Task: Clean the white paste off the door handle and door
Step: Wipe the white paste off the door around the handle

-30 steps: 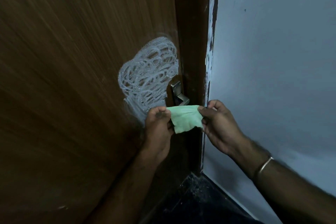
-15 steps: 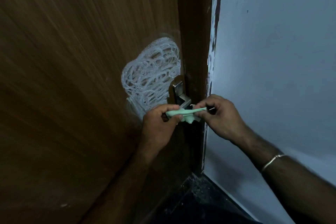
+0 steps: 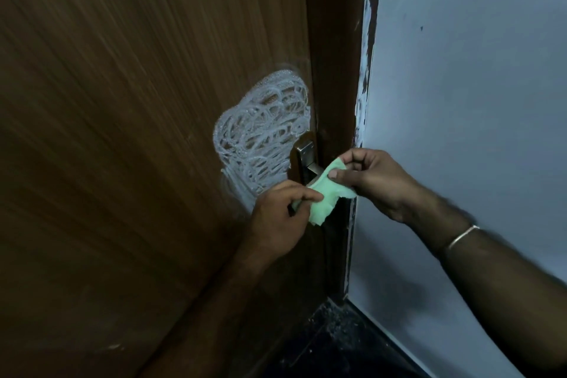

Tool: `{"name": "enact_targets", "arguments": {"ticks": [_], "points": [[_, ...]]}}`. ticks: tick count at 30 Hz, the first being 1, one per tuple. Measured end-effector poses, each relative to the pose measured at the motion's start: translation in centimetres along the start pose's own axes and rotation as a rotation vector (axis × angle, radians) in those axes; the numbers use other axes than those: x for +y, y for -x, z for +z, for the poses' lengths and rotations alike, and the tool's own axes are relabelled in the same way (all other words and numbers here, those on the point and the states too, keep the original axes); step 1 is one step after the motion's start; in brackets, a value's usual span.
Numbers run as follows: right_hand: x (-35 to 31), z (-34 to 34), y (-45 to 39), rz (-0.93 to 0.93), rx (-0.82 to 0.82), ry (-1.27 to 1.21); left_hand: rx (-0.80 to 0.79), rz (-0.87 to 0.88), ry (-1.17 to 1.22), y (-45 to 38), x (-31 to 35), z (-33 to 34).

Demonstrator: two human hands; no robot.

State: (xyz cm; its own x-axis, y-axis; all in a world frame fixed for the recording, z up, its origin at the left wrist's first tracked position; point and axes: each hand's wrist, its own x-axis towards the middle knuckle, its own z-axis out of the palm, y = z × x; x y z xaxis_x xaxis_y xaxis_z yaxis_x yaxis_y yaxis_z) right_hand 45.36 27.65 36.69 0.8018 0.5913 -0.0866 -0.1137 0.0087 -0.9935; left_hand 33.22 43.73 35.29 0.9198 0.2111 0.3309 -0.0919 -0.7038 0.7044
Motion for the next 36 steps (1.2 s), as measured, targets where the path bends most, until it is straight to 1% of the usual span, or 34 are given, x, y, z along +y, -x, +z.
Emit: {"name": "enact_targets", "arguments": {"ticks": [2,4,6,7,9,11,12,13,14,15,16,17,19,20,22,23,26,28,30,31,32,33,34,36], "points": [[-0.3,0.8,0.2,-0.140,0.116,0.173,0.008,-0.174,0.096,-0.1,0.3,0.4],[-0.1,1.8,0.8,-0.362,0.224,0.404,0.036,-0.413,0.379,-0.4,1.0,0.6],[0.4,2.9,1.8,-0.605,0.265,0.689,0.079,-0.560,0.653,-0.7,1.4,0.4],[0.9,3.4,2.2,-0.706,0.255,0.820,0.082,-0.586,0.743,-0.9,1.4,0.3],[2.0,4.1,2.9,-0.826,0.208,1.013,0.065,-0.600,0.846,-1.1,1.6,0.1],[3.1,4.4,3.1,-0.817,0.185,1.105,0.074,-0.616,0.832,-1.2,1.8,0.2],[3.3,4.4,3.2,-0.776,0.182,1.098,0.092,-0.628,0.794,-1.2,1.8,0.2],[3.5,4.4,3.3,-0.729,0.187,1.036,0.113,-0.633,0.748,-1.2,1.8,0.2],[3.5,4.4,3.4,-0.673,0.216,0.908,0.134,-0.633,0.712,-1.2,1.7,0.3],[3.4,4.5,3.4,-0.595,0.271,0.725,0.152,-0.627,0.687,-1.1,1.7,0.3],[3.2,4.5,3.3,-0.476,0.325,0.501,0.166,-0.614,0.674,-1.1,1.6,0.3],[2.8,4.5,3.2,-0.317,0.337,0.259,0.174,-0.597,0.666,-1.1,1.7,0.4],[2.1,4.8,2.9,-0.014,0.213,-0.184,0.181,-0.562,0.648,-1.1,1.7,0.6],[1.9,4.9,2.7,0.092,0.123,-0.350,0.181,-0.549,0.642,-1.1,1.7,0.8],[1.3,5.1,2.5,0.198,-0.010,-0.551,0.179,-0.528,0.637,-1.3,1.6,1.0],[1.0,5.2,2.4,0.225,-0.023,-0.597,0.180,-0.524,0.644,-1.5,1.6,1.0],[0.5,5.1,1.7,0.300,-0.005,-0.691,0.156,-0.519,0.661,-2.0,1.6,0.5],[0.1,4.7,1.2,0.350,-0.049,-0.720,0.150,-0.510,0.621,-2.2,1.9,0.1],[-0.6,4.3,0.6,0.379,-0.088,-0.732,0.192,-0.494,0.525,-2.7,2.6,-0.5],[-1.2,4.2,0.1,0.369,-0.080,-0.691,0.208,-0.469,0.441,-3.1,3.2,-1.0],[-1.8,4.0,-0.5,0.326,-0.037,-0.601,0.215,-0.428,0.330,-3.4,3.9,-1.5],[-2.5,3.9,-1.2,0.247,0.046,-0.464,0.221,-0.364,0.190,-3.7,4.6,-2.2],[-3.3,3.7,-1.9,0.141,0.163,-0.292,0.234,-0.276,0.029,-3.8,5.4,-3.0],[-5.0,3.5,-3.0,-0.115,0.418,0.081,0.306,-0.027,-0.260,-3.7,6.6,-5.0]]}}
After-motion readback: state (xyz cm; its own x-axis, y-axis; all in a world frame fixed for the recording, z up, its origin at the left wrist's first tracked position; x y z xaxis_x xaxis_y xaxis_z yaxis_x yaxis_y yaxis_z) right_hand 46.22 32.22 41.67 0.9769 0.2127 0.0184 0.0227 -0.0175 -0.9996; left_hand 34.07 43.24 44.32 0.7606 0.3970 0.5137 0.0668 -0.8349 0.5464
